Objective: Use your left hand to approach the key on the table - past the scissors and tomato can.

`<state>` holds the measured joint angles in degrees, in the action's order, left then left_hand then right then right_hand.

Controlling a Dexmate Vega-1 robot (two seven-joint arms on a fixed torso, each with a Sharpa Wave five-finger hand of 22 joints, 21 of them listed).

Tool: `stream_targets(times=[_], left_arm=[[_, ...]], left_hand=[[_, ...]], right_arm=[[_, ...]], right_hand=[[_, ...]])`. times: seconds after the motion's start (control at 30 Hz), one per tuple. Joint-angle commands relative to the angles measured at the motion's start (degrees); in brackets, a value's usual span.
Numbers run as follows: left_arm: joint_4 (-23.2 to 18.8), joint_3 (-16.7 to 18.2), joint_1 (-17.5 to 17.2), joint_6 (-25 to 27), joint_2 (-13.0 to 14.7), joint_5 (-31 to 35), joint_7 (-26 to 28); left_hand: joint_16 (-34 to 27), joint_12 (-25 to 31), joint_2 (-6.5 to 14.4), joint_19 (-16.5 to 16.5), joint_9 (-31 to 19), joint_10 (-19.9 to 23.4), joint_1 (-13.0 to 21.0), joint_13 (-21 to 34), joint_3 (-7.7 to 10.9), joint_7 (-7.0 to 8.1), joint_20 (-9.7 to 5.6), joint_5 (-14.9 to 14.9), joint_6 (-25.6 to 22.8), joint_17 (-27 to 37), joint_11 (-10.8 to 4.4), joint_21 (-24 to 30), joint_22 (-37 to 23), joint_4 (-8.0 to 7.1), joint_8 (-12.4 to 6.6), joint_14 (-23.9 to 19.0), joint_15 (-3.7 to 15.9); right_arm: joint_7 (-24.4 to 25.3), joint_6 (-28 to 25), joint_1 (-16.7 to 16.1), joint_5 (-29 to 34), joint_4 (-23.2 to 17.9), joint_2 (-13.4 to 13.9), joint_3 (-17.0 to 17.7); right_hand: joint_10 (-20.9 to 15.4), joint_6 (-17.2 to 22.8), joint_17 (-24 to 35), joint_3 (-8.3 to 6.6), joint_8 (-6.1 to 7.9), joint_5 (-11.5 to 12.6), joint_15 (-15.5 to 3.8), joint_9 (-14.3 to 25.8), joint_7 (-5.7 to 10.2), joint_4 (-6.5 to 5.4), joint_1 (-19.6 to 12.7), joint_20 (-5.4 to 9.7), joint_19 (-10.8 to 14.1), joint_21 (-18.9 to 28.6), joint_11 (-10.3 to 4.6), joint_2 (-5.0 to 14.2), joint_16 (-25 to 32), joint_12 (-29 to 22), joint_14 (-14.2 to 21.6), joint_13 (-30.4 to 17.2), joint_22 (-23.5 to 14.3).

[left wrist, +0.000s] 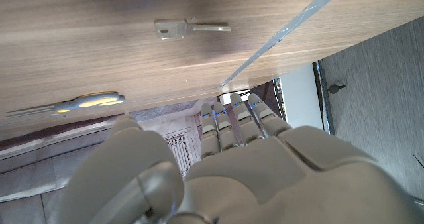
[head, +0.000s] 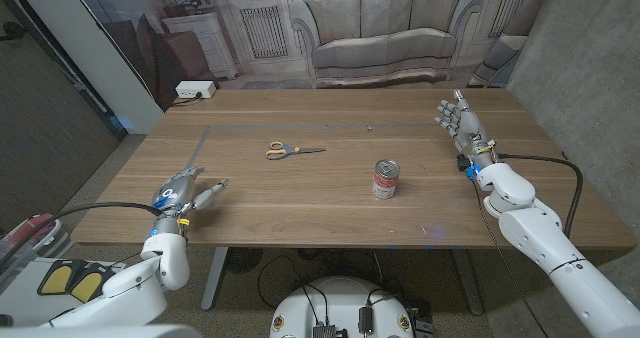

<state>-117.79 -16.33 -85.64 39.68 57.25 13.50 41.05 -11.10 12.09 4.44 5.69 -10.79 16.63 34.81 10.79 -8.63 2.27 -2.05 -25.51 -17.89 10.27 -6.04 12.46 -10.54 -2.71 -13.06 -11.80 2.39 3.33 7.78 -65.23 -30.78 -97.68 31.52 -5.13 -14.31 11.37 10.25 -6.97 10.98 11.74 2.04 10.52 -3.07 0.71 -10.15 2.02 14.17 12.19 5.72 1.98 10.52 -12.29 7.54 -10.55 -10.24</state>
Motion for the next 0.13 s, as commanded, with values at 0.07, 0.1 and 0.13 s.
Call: stream_targets(times=[0.07, 0.1, 0.13], left_arm=[[-0.2, -1.5, 0.7, -0.1, 1.2, -1.3, 0.8], [-0.3, -1.6, 0.9, 0.2, 1.1, -1.5, 0.7], [-0.2, -1.7, 1.0, 0.0, 1.5, -1.4, 0.6]], left_hand=[[0.1, -0.2, 0.3, 0.3, -0.2, 0.5, 0.4, 0.1, -0.65, 0.02, -1.12, -0.4, -0.6, 0.2, -0.23, -0.4, -0.1, -0.04, 0.23, -0.3, 2.68], [0.1, -0.2, 0.3, 0.2, -0.2, 0.6, 0.4, 0.1, -0.66, 0.04, -1.08, -0.4, -0.6, 0.2, -0.14, -0.4, -0.1, -0.04, 0.24, -0.3, 2.69], [0.1, -0.2, 0.4, 0.3, -0.2, 0.5, 0.4, 0.1, -0.66, 0.07, -1.11, -0.4, -0.7, 0.2, -0.08, -0.4, -0.1, -0.04, 0.23, -0.3, 2.69]], right_arm=[[0.0, -0.1, -0.2, 0.0, -0.5, 0.4, 0.0], [0.1, 0.0, -0.3, 0.0, -0.7, 0.4, 0.1], [0.3, -0.2, -0.4, -0.1, -0.8, 0.3, 0.1]], right_hand=[[-0.4, 0.4, 0.2, 0.26, 0.20, 0.2, 0.04, 0.2, 0.15, 0.12, 0.0, 0.63, 0.5, -0.1, -0.03, 0.27, 0.2, -0.2, 0.4, -0.1, -0.3], [-0.4, 0.4, 0.2, 0.27, 0.20, 0.2, 0.02, 0.2, 0.15, 0.12, 0.0, 0.63, 0.5, -0.1, -0.01, 0.27, 0.2, -0.2, 0.4, -0.1, -0.3], [-0.4, 0.4, 0.2, 0.27, 0.21, 0.2, 0.00, 0.2, 0.13, 0.13, 0.0, 0.63, 0.5, -0.1, -0.04, 0.27, 0.2, -0.2, 0.5, -0.1, -0.3]])
